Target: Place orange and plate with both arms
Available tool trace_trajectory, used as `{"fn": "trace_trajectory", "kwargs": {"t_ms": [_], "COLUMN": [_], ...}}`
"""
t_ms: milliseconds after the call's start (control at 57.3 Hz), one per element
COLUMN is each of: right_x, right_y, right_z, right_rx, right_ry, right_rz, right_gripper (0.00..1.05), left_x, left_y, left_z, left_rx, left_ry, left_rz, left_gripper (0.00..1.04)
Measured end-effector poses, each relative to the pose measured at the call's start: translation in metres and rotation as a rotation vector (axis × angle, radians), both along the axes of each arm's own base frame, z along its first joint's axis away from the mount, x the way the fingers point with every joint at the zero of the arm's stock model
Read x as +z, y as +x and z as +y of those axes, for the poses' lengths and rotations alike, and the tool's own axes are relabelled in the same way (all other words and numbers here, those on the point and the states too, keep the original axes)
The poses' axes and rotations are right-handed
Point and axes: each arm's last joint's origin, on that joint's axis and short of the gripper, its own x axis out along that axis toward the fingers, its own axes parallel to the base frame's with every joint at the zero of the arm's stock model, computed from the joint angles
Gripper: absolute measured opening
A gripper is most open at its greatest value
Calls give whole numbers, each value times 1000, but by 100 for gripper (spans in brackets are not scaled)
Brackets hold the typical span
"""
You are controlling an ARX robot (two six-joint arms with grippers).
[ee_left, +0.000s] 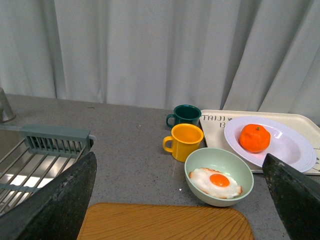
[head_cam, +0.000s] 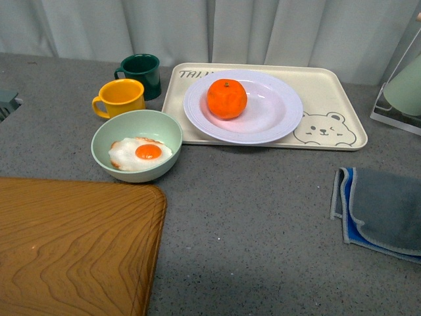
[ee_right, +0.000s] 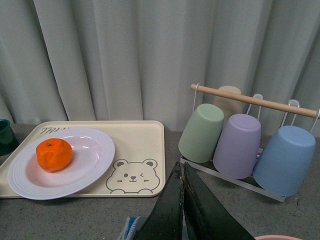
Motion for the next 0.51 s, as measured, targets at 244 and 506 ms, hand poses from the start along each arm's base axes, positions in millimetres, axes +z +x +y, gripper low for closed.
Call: {"fn": "trace_trajectory", "kwargs": {"t_ms": [244,506], "right_x": [2,4], "right_y": [-14,-25], "right_z": [0,0], "right_rx": [0,0], "right_ry": [0,0], "right_rz": [-4,-14], "right_gripper": [1,1], "left_x": [0,0], "left_y": [0,0], "left_z": [0,0], "left_rx": [0,0], "left_ry": [0,0], "left_rz": [0,0], "left_gripper": [98,98]}}
